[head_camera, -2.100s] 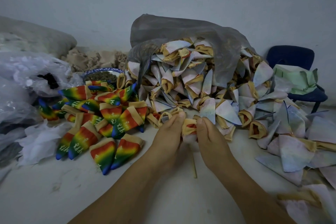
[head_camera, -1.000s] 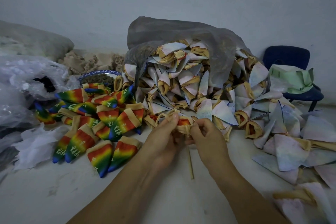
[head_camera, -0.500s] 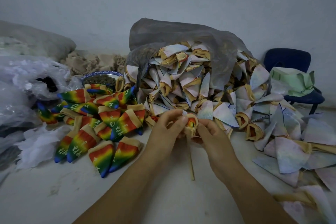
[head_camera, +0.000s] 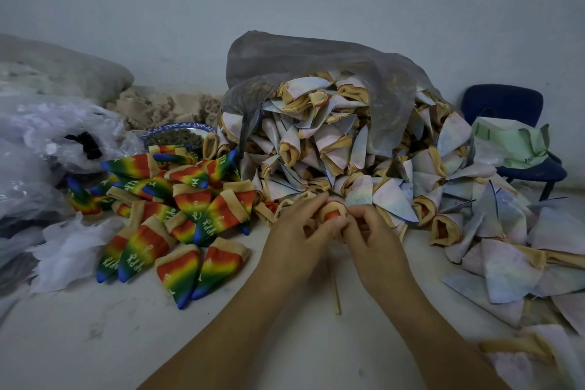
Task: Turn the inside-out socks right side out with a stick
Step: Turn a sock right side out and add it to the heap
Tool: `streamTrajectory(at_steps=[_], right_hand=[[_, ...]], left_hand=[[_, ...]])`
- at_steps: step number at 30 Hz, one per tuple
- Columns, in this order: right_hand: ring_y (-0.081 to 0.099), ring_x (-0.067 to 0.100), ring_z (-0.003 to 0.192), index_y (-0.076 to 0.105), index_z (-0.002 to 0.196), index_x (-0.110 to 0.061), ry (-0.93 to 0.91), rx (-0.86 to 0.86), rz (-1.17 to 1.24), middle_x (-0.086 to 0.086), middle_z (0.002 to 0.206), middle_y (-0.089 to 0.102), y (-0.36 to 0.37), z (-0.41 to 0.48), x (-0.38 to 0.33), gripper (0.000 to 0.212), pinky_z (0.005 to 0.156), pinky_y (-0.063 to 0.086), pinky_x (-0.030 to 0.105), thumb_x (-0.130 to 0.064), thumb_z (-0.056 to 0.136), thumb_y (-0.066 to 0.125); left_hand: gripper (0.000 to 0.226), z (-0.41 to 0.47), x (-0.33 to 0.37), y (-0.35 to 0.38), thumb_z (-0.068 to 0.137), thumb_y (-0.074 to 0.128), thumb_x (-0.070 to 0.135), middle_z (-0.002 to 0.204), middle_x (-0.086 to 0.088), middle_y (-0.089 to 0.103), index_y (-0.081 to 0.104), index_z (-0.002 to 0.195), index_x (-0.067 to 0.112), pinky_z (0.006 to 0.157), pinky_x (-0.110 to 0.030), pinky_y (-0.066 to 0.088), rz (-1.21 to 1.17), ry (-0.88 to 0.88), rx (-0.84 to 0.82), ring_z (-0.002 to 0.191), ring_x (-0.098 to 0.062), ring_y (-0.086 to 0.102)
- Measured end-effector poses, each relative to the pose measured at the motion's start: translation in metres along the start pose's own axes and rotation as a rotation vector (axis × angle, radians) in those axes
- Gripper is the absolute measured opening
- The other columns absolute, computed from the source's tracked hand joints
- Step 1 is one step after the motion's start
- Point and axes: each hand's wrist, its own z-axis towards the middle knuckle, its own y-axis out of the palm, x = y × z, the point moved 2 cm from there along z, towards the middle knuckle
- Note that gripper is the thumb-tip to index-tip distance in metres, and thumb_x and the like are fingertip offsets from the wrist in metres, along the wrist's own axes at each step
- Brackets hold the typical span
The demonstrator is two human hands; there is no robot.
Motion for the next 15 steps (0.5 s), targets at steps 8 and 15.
streamTrajectory(at_steps=[8, 15], right_hand=[[0.050, -0.005, 0.093, 0.049, 0.096, -0.034, -0.141, 0.005, -0.122, -0.019, 0.094, 0.052, 0.001, -0.001, -0.001, 0.015, 0.073, 0.037, 0.004, -0.019, 0.097, 0.048], [0.051, 0.000, 0.085, 0.060, 0.106, -0.017, -0.248, 0.140, -0.201, -0.005, 0.099, 0.047, 0.002, -0.003, -0.006, 0.013, 0.067, 0.040, 0.007, -0.018, 0.094, 0.055]], left_hand=[[0.011, 0.002, -0.005, 0.003, 0.094, 0.063, 0.034, 0.092, 0.033, 0.066, 0.068, 0.096, 0.044, 0.069, -0.005, 0.046, -0.288, -0.206, -0.061, 0.088, 0.011, 0.061], [0.008, -0.003, -0.003, 0.006, 0.091, 0.067, 0.018, 0.107, -0.017, 0.070, 0.070, 0.094, 0.011, 0.099, -0.051, 0.051, -0.722, -0.441, 0.011, 0.108, -0.036, 0.064]])
